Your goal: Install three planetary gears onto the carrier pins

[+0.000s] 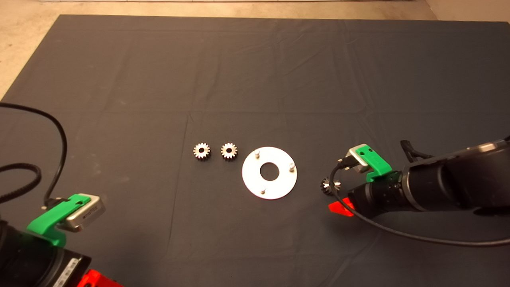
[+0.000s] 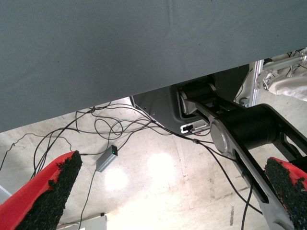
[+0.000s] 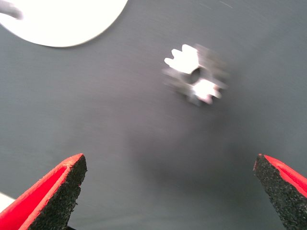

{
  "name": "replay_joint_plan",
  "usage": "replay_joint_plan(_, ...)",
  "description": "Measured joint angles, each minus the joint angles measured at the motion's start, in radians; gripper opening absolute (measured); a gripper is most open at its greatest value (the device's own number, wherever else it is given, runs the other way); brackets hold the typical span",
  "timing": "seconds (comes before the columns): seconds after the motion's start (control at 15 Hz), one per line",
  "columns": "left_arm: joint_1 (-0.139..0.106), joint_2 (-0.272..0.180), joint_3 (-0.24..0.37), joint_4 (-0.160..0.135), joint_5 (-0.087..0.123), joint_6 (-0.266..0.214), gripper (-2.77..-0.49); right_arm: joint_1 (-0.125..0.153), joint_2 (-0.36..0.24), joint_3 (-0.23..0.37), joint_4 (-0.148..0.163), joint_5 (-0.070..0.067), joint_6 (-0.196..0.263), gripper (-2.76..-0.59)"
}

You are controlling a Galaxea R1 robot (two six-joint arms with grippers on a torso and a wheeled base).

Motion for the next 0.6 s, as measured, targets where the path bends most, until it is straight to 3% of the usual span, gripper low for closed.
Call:
replay_joint_plan(0.13,0.000,0.000,0.000,0.000,0.000,0.000,-0.49,-0.004,0.023,-0.014,-0.005,0.005,0.000,-0.74)
replay_joint_plan(0.6,0.000,0.000,0.000,0.000,0.000,0.000,-0.49,-0.026,0.033,-0.107,-0.017,0.000,-0.036,-0.74)
